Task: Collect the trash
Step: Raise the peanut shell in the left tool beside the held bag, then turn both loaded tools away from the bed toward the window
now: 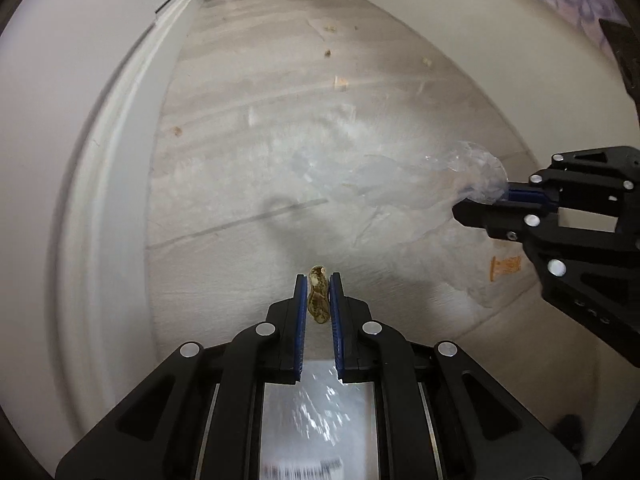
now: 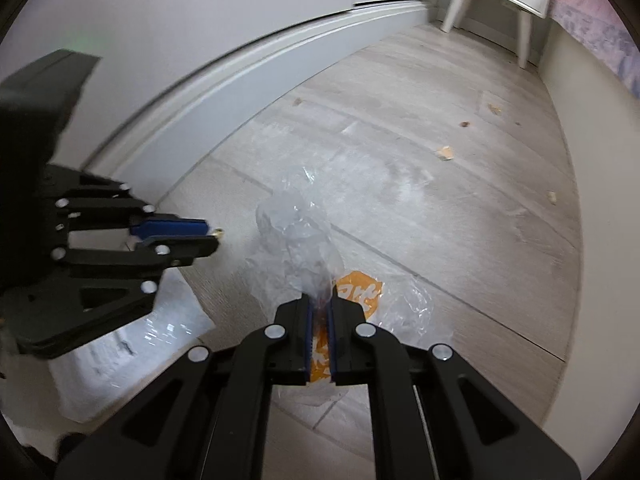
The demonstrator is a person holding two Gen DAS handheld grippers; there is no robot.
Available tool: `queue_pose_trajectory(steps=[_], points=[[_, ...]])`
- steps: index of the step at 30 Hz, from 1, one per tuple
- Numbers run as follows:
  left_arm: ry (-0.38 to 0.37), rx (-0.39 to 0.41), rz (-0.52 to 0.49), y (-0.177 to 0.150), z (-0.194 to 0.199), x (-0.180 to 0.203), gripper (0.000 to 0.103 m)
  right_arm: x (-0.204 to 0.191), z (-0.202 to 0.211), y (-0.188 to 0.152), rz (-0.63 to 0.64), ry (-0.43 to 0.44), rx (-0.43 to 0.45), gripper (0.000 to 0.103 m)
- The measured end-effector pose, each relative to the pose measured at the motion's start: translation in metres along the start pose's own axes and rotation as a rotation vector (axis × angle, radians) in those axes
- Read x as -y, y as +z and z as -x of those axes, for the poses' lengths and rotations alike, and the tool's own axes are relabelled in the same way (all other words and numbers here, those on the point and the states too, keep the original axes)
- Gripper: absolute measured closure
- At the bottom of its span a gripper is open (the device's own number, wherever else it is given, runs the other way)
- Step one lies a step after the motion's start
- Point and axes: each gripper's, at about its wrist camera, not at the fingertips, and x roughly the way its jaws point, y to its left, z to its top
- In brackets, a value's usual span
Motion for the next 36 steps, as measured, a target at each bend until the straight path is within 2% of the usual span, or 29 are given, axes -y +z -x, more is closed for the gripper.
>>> queue_pose_trajectory(steps=[4, 9, 15, 22, 29, 32, 36], points=[[0.0, 0.006, 0.017, 0.036, 0.069, 0.005, 0.093, 0.0, 0.056, 0.035, -0.072, -0.022, -0.003, 0.096], [-0.004, 0.016, 0.042, 0.087, 0.172, 0.015, 0.093, -0.009, 0.157, 0.077, -0.136, -0.039, -0.011, 0.096], [-0.034, 0.02, 0.031, 0.136, 0.296, 0.038, 0.093, -0.012, 0.283, 0.113, -0.125, -0.05, -0.039, 0.096], [-0.048, 0.055, -0.024, 0.182, 0.429, 0.076, 0.093, -0.007, 0.421, 0.148, -0.101, -0.072, -0.008, 0.096], [-0.05, 0.097, -0.037, 0.21, 0.542, 0.108, 0.093, -0.007, 0.544, 0.167, -0.08, -0.103, 0.045, 0.096], [-0.046, 0.108, -0.049, 0.212, 0.583, 0.125, 0.093, -0.011, 0.585, 0.168, -0.067, -0.1, 0.063, 0.096], [-0.053, 0.164, -0.107, 0.218, 0.64, 0.156, 0.093, -0.016, 0.641, 0.16, -0.038, -0.12, 0.112, 0.096]])
